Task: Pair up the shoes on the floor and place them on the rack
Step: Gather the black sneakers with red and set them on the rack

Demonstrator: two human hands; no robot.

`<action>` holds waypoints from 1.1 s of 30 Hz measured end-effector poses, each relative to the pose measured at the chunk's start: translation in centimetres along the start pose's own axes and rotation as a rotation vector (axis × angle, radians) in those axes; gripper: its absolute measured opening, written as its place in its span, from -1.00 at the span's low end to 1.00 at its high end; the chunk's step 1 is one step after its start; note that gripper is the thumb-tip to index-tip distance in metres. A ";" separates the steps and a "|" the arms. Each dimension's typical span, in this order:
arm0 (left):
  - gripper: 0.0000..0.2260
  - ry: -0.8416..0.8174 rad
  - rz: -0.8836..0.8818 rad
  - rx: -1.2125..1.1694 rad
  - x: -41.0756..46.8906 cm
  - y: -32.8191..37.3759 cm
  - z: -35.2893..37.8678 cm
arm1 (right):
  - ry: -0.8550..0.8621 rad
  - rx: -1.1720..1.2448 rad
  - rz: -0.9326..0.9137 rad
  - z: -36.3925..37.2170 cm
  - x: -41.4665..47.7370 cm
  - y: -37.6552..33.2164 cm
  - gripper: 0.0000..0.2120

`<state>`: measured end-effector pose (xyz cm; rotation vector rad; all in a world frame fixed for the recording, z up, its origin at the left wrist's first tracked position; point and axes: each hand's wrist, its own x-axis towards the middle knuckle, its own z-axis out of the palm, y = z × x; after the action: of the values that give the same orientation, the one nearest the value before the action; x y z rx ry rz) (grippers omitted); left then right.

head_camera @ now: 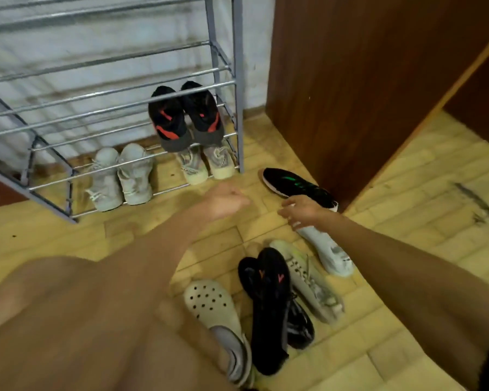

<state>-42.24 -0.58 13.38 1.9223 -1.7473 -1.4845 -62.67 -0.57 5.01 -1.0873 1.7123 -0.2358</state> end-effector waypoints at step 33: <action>-0.67 0.096 -0.039 -0.376 -9.1 -1.8 -3.6 | 0.067 0.377 -0.399 0.5 -11.3 -12.9 -0.75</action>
<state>-36.92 5.75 18.99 1.8049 -1.2866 -1.5697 -54.72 0.78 20.11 -1.1318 1.4175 -0.8206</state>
